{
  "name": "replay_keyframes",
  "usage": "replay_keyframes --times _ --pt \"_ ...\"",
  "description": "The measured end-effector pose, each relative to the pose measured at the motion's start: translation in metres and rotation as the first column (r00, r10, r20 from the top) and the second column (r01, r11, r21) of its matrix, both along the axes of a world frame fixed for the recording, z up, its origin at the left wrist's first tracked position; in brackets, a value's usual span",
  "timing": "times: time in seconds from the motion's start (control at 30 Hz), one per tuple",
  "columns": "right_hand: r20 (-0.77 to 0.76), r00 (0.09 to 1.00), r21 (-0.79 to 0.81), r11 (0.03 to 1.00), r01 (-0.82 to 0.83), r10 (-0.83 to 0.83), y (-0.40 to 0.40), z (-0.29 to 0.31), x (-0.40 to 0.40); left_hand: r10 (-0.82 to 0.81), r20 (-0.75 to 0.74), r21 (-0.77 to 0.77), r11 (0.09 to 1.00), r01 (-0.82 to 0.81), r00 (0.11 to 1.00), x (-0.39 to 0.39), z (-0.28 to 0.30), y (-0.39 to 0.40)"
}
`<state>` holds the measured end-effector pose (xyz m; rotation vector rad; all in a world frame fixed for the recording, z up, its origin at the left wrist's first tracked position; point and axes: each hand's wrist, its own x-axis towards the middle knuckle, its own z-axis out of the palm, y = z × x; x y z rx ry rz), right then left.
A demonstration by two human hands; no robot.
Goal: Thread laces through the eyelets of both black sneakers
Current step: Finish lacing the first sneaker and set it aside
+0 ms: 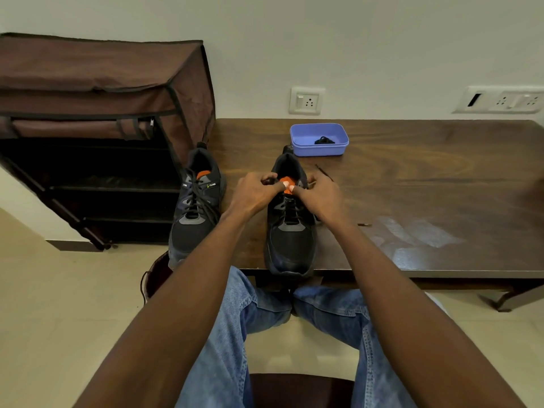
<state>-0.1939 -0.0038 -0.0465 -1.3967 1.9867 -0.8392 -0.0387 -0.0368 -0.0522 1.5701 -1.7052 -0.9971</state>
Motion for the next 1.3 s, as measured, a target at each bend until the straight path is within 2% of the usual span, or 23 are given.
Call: replay_keyframes --times 0.07,0.13,0.3,0.43,0.63,0.77,0.87,1.0,1.07,1.13,1.2,1.23,1.3 --pt "-0.070 0.997 -0.017 0.999 -0.027 0.026 0.000 0.001 0.001 0.016 -0.021 0.033 0.999 -0.016 1.000 -0.001 0.003 0.001" --pt "-0.063 0.998 -0.018 0.999 -0.027 0.025 -0.002 0.004 -0.002 0.035 -0.034 0.055 0.998 -0.033 0.999 -0.002 0.005 0.002" --pt "0.227 0.974 0.017 1.000 -0.007 0.003 -0.003 0.008 -0.017 0.039 -0.041 0.079 0.996 -0.036 0.998 -0.004 0.002 -0.002" --pt "0.385 0.920 0.014 0.996 -0.083 0.071 0.002 0.015 -0.021 -0.039 0.008 0.036 0.999 0.039 0.999 -0.007 0.013 0.004" --pt "0.474 0.879 0.060 0.994 -0.089 0.050 0.003 0.012 -0.028 -0.098 0.238 0.067 0.994 0.085 0.966 -0.027 0.020 0.011" --pt "0.481 0.874 0.044 0.993 -0.107 0.073 0.001 0.008 -0.030 -0.178 0.242 0.179 0.974 0.137 0.954 -0.039 0.024 0.009" --pt "0.468 0.880 0.043 0.993 -0.107 0.075 0.001 0.006 -0.030 -0.226 0.233 0.150 0.969 0.194 0.946 -0.034 0.022 0.009" --pt "0.463 0.884 0.028 0.995 -0.096 0.072 0.002 0.005 -0.027 -0.151 0.078 0.173 0.975 0.136 0.985 -0.023 0.018 0.009" --pt "0.480 0.876 0.033 0.997 -0.075 0.050 0.002 0.005 -0.027 -0.092 -0.086 0.244 0.964 0.110 0.992 -0.012 0.018 0.006" --pt "0.508 0.861 0.034 0.997 -0.065 0.039 0.002 0.006 -0.027 0.033 -0.351 0.340 0.936 0.095 0.936 0.004 0.020 0.005" --pt "0.514 0.857 0.036 0.997 -0.065 0.037 0.002 0.006 -0.025 0.170 -0.562 0.438 0.891 0.117 0.809 0.017 0.016 0.004" --pt "0.511 0.859 0.038 0.997 -0.064 0.036 0.003 0.007 -0.025 0.217 -0.593 0.467 0.877 0.112 0.776 0.020 0.014 0.003" --pt "0.497 0.867 0.039 0.998 -0.054 0.028 0.003 0.007 -0.024 0.255 -0.570 0.471 0.880 0.057 0.781 0.018 0.012 0.004"
